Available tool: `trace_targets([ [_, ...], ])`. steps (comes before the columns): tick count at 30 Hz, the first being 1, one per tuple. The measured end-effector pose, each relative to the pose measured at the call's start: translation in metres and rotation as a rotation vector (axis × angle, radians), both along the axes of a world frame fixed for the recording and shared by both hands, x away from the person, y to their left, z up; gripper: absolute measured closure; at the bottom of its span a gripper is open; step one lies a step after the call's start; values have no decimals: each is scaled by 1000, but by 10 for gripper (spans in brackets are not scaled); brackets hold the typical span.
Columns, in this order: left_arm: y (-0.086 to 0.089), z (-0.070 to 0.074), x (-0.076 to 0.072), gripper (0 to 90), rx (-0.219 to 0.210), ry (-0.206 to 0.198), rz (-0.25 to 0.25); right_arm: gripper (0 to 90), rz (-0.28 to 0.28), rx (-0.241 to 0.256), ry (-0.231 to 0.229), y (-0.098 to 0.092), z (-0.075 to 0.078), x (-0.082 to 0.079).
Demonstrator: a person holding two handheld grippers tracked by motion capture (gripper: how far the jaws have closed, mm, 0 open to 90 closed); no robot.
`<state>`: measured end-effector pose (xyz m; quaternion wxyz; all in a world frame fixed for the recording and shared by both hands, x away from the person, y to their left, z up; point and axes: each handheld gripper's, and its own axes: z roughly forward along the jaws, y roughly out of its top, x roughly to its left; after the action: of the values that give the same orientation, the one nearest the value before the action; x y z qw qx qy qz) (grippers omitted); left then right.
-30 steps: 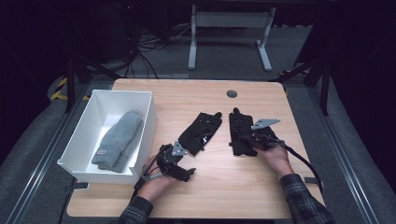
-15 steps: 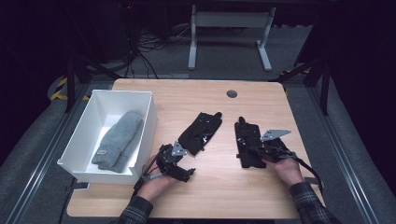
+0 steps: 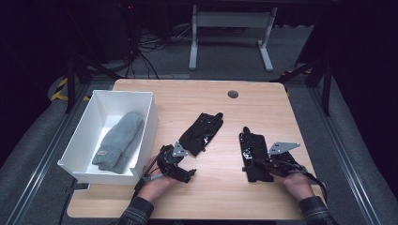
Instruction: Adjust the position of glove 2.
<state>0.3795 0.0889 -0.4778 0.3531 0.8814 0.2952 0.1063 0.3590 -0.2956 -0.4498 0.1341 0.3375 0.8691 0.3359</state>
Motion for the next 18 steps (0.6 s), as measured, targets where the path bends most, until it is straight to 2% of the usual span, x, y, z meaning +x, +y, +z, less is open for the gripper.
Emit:
trace_targets([
  [10,0,0,0,1,1,-1,-3,900,41,17,20,1,-1,-34],
  [14,0,0,0,0,0,-1,-2,900,46,18,15,2,-1,-41],
  [15,0,0,0,0,0,-1,-2,887,45,23,8,2,0,-41],
  [18,0,0,0,1,0,-1,-2,725,13,48,-29,-3,6,-37],
])
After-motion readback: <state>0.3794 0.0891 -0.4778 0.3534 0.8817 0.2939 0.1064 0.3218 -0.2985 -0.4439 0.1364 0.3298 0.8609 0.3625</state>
